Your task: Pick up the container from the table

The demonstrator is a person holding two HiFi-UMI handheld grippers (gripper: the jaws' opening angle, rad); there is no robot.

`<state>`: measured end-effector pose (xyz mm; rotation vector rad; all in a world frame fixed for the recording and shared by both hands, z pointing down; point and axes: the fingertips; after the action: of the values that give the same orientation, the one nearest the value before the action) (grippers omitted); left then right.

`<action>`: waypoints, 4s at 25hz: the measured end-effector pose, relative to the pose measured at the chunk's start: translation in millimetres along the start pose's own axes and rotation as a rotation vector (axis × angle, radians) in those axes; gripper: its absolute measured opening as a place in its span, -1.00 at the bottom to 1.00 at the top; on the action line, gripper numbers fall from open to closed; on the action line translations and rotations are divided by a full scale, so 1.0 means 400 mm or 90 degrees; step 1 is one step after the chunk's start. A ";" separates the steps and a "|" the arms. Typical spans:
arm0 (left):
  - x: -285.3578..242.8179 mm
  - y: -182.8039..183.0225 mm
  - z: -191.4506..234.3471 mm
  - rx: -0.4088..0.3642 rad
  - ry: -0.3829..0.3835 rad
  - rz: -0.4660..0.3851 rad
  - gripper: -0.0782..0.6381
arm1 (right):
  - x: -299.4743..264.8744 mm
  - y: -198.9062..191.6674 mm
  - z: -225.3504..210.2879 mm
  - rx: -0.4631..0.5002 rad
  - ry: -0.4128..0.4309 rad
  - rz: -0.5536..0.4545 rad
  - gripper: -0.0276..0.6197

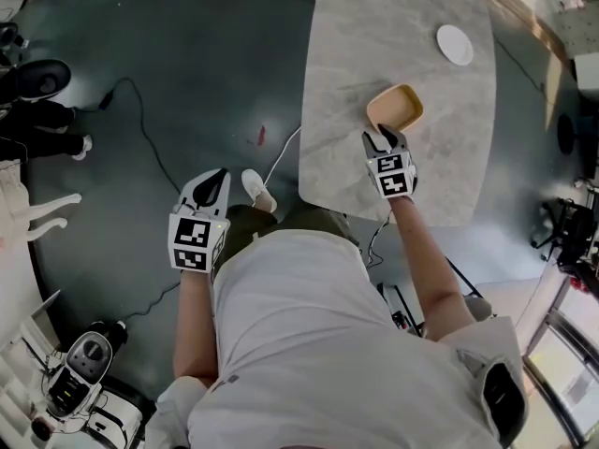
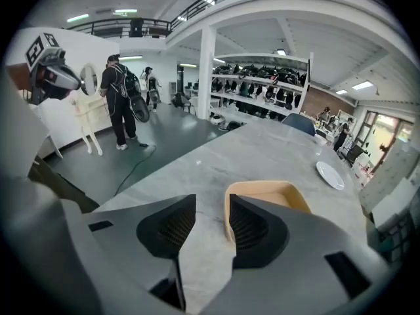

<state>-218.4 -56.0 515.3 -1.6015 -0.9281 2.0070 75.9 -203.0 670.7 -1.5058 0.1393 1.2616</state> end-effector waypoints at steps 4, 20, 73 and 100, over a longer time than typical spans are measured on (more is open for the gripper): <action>0.014 -0.006 0.013 0.016 0.016 0.005 -0.78 | -0.047 -0.039 -0.029 0.018 0.001 0.052 -0.38; 0.045 -0.091 0.104 0.081 0.054 0.015 -0.78 | -0.186 -0.122 -0.033 0.116 0.008 0.215 -0.54; -0.024 0.370 -0.096 -0.153 -0.308 -0.235 -0.78 | 0.495 0.446 0.165 -0.038 -0.112 -0.257 -0.84; 0.040 0.403 -0.132 -0.177 -0.335 -0.296 -0.78 | 0.527 0.444 0.195 -0.075 -0.158 -0.308 -0.84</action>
<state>-157.4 -144.3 382.8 -0.8454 -1.6583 2.0376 -1.1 -102.2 413.9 -1.3597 -0.4444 1.0593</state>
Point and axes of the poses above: the fingertips, and each gripper's own axes: x backward along the fingers, z to its left, y out of its top, and after that the axes turned 8 degrees about x, right-handed
